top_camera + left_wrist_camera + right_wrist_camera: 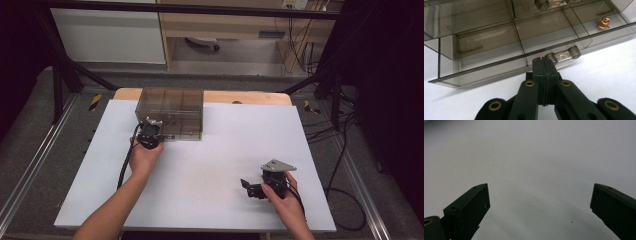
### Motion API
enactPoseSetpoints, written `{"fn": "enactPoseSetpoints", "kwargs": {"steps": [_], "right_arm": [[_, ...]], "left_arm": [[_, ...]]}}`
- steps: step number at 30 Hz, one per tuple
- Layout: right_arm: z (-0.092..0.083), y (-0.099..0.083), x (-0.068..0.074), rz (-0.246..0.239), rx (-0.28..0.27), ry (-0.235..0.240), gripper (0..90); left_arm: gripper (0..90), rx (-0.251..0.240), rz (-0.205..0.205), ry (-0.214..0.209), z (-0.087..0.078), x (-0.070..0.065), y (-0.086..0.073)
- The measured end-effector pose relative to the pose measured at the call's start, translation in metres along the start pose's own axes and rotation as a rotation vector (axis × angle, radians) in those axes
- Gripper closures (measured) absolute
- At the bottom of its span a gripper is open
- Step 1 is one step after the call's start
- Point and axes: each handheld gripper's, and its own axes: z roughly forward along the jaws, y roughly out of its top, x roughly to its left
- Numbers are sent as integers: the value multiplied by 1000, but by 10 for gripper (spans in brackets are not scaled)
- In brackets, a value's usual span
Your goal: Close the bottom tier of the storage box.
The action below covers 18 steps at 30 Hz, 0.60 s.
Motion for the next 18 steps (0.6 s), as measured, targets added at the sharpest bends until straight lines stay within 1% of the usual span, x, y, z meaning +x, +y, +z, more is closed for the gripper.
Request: {"fn": "enactPoseSetpoints", "kwargs": {"steps": [13,18], "right_arm": [[0,0,1,0,2,2,31],[0,0,0,-1,1,1,31]], "left_arm": [[900,-3,13,3,2,-1,7],[900,-2,9,5,3,-1,8]]}}
